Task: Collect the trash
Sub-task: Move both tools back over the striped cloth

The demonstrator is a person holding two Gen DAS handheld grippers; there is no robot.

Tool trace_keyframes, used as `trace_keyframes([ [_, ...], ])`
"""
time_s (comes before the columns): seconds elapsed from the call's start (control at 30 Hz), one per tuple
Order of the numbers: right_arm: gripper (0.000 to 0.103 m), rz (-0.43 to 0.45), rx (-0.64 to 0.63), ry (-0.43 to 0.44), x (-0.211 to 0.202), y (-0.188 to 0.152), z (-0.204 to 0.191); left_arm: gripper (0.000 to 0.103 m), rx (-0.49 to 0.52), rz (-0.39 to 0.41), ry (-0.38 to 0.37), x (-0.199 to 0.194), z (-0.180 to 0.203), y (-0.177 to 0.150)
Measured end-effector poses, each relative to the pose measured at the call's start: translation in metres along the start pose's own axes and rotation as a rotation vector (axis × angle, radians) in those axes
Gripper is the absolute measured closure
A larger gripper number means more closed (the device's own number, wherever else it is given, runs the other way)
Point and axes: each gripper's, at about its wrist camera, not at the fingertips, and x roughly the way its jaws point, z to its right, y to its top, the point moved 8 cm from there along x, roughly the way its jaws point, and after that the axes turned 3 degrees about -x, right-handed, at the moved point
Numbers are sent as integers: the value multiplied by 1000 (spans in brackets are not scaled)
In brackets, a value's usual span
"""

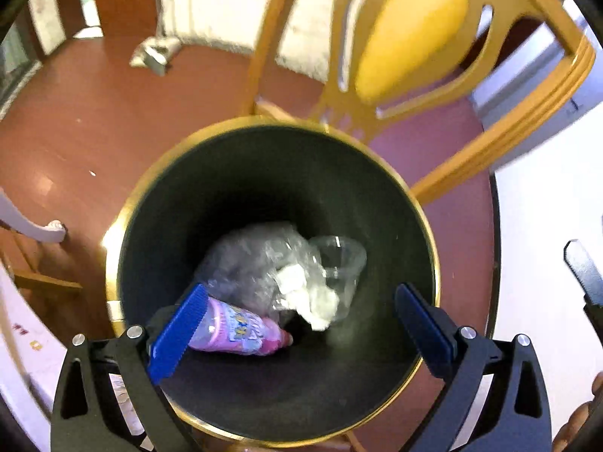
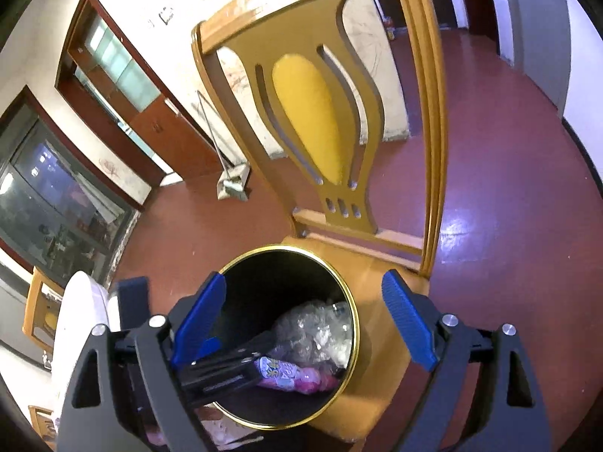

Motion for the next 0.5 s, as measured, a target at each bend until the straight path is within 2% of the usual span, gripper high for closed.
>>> trace_keyframes([
  [0.03,16,5,-2,0,-2,1,-2,6,-6,23,-1,-5,1,6],
  [0.17,16,6,-27,17,-6,1,-15,6,16,129,2,-63,-6,12],
  [0.3,16,2,-72,54,-10,-3,-41,6,86,252,35,-127,-22,-8],
  [0.4,16,-5,-122,105,-13,-11,-70,6,97,369,109,-188,-52,-36],
  [0.5,16,-2,-196,192,-21,-22,-115,6,78,449,192,-237,-83,-62],
])
